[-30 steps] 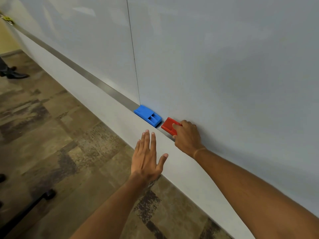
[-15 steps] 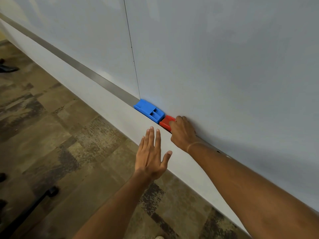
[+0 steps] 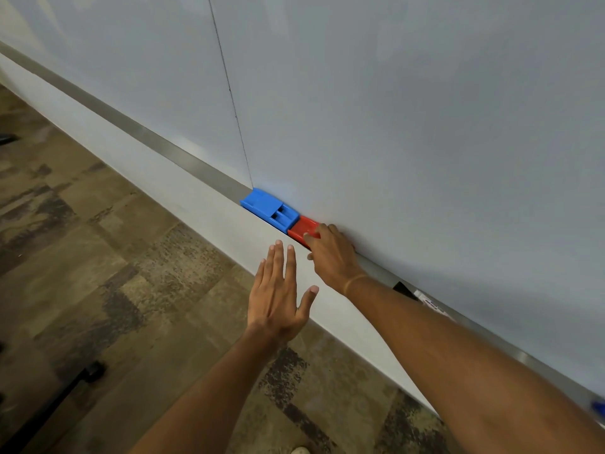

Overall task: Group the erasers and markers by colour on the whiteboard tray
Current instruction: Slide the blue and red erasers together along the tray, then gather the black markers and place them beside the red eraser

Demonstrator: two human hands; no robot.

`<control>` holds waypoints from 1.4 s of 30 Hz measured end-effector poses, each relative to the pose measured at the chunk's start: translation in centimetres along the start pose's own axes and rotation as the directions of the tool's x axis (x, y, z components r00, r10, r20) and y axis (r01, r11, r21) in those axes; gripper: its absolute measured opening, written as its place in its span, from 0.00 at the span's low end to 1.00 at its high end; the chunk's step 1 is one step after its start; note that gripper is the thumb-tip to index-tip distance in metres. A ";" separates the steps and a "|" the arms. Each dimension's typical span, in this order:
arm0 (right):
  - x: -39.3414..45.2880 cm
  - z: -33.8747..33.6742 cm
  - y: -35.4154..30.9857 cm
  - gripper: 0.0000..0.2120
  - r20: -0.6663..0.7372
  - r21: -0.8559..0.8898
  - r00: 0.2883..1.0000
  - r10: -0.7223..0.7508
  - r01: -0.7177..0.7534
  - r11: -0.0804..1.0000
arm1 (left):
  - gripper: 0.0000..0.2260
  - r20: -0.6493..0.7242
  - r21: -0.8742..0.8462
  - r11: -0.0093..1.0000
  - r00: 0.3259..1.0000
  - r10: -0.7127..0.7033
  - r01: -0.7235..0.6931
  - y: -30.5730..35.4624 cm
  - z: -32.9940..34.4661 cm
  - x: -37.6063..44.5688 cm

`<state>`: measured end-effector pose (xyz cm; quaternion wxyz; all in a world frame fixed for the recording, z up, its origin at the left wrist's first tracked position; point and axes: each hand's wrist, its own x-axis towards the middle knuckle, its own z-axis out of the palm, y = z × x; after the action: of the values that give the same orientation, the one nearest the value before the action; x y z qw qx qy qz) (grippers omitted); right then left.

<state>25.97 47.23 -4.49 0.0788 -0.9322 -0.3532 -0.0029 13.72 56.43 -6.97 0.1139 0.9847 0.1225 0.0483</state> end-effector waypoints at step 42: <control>-16.2 -4.7 10.5 0.06 0.098 0.192 0.953 0.288 -0.302 0.934 | 0.39 0.097 -0.200 0.974 0.987 0.131 -0.110 10.9 0.3 -4.7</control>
<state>20.99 28.16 -2.31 0.1620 -0.9610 -0.2103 0.0770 11.69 44.88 -5.04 0.2125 0.9758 0.0508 0.0125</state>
